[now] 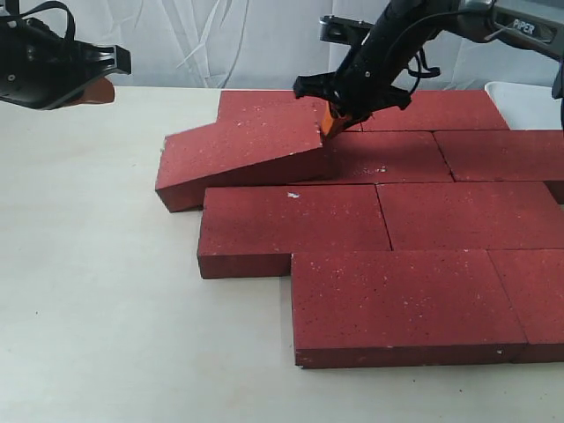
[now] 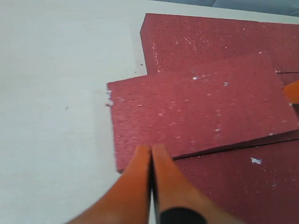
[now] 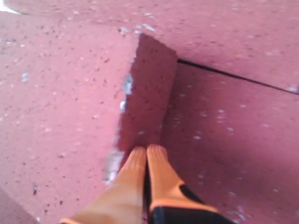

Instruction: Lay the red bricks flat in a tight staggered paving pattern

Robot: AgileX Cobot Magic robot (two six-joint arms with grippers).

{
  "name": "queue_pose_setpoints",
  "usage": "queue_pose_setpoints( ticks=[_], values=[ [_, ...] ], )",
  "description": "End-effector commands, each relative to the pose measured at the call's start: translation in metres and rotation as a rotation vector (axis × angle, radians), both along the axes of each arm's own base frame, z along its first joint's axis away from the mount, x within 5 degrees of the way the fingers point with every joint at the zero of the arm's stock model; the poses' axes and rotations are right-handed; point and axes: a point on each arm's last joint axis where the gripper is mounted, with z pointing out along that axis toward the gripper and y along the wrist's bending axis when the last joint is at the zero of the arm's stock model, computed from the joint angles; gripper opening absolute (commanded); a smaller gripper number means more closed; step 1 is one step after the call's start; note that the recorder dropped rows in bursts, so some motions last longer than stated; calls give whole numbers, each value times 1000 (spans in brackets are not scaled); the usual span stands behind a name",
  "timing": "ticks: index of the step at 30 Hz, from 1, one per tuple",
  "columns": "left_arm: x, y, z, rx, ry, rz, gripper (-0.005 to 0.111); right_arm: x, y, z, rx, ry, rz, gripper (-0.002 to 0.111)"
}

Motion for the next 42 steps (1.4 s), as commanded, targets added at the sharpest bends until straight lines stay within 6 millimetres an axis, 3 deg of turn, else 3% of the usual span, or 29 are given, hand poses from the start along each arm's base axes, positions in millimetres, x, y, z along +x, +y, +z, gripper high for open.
queue_pose_setpoints(
  ticks=[1,9,17,19,21,24,29,34,39,42],
  values=[
    [-1,-2,3,-12,-10,1,0,-8,29,2,30,-35,45,-1],
    [-1,-2,3,-14,-10,2,0,-20,64,4,41,-91,100,-1],
    [-1,-1,3,0,-15,-2,0,-19,68,4,35,-135,102,-1],
    [3,8,2,91,-51,-3,0,-20,69,6,40,-135,101,-1],
    [18,35,-19,92,27,116,0,-22,66,11,35,-119,109,-1],
    [33,58,-50,80,129,197,0,-23,58,20,23,-107,112,-1],
    [50,64,-100,94,231,225,0,-25,37,37,6,-72,105,-1],
    [72,67,-110,121,195,229,0,-25,26,37,-15,-34,102,-1],
    [118,62,-118,76,292,200,0,-21,16,37,-24,-32,83,-1],
    [133,59,-127,62,347,180,0,-20,14,37,-27,-33,79,-1]
  ],
)
